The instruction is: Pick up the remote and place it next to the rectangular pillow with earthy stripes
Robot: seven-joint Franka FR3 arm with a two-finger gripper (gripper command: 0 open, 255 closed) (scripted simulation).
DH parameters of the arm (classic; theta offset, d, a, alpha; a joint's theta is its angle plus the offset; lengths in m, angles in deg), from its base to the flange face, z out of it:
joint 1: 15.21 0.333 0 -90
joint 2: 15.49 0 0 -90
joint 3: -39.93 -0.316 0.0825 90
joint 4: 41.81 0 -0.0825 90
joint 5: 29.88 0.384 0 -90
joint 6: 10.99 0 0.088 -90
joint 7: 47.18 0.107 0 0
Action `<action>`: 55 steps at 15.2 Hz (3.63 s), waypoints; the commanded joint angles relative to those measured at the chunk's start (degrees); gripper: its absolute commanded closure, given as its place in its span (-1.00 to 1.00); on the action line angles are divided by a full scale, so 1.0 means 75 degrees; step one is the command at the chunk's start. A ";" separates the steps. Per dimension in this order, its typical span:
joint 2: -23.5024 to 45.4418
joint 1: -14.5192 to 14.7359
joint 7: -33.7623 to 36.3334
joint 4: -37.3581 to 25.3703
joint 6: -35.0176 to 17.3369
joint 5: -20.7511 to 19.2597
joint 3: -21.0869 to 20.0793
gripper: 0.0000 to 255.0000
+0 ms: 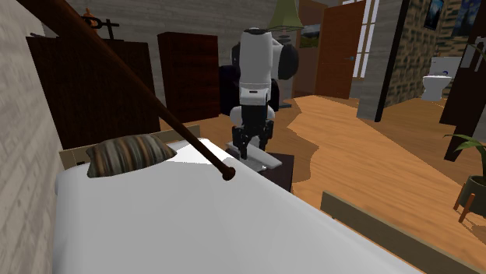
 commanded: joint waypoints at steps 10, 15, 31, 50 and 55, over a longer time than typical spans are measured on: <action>-0.2479 -0.0507 -0.1065 0.2593 -0.0129 -0.0150 0.0625 1.00; -0.3611 -0.0812 -0.1647 0.3581 -0.0004 -0.0403 0.1033 1.00; -0.6529 -0.2242 -0.3933 0.5266 0.1025 -0.1953 0.2786 1.00; -0.7249 -0.3630 -0.7421 0.4276 0.1825 -0.4310 0.5746 1.00; -0.7086 -0.3637 -0.8049 0.3868 0.1752 -0.4687 0.6419 1.00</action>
